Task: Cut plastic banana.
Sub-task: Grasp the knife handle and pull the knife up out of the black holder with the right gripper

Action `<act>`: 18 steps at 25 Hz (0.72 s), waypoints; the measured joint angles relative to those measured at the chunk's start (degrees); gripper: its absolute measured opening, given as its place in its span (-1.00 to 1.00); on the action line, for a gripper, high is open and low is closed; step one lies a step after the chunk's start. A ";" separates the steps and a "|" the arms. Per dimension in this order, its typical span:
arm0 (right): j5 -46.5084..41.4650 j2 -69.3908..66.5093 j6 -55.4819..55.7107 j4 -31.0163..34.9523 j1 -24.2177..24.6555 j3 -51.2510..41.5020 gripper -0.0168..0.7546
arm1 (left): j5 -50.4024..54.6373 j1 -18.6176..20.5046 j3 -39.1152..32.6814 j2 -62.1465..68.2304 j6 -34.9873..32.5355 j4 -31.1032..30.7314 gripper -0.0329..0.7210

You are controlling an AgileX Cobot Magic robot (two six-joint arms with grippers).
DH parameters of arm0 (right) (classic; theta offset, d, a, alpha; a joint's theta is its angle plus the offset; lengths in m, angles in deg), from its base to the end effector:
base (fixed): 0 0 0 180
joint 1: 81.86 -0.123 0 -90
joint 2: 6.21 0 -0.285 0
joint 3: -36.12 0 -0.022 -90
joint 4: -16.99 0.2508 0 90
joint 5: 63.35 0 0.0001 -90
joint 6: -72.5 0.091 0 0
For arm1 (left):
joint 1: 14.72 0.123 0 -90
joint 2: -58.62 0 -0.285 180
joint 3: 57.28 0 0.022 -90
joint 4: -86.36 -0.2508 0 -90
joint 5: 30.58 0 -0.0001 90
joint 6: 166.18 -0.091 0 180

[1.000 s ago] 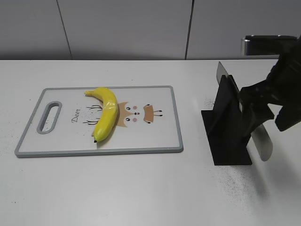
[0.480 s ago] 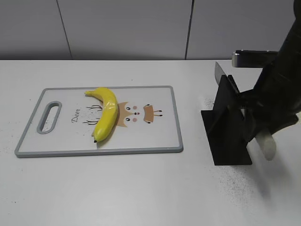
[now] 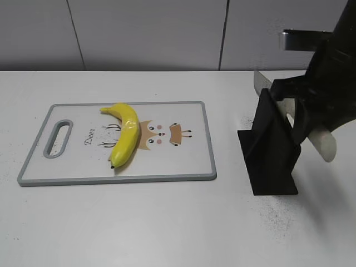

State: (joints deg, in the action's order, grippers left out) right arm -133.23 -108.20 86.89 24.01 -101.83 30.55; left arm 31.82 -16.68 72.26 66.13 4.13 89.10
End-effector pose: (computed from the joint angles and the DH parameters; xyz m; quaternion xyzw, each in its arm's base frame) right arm 0.2870 0.1154 0.2568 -0.0288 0.9977 0.0619 0.0042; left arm -0.0033 -0.0037 0.2659 0.0890 0.8628 0.0097 0.4975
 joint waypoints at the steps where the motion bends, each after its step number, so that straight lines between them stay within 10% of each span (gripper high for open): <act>1: -0.15 0.00 0.08 -0.40 0.00 0.73 -0.52 | 0.00 0.00 0.00 0.00 0.00 0.00 0.50; 18: -0.46 8.86 0.70 -6.12 -0.04 13.42 -0.53 | 0.00 0.00 0.00 0.00 0.00 0.00 0.50</act>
State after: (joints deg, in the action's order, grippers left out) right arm -133.69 -99.34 87.59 17.89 -101.88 43.97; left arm 31.82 -16.68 72.26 66.13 4.13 89.10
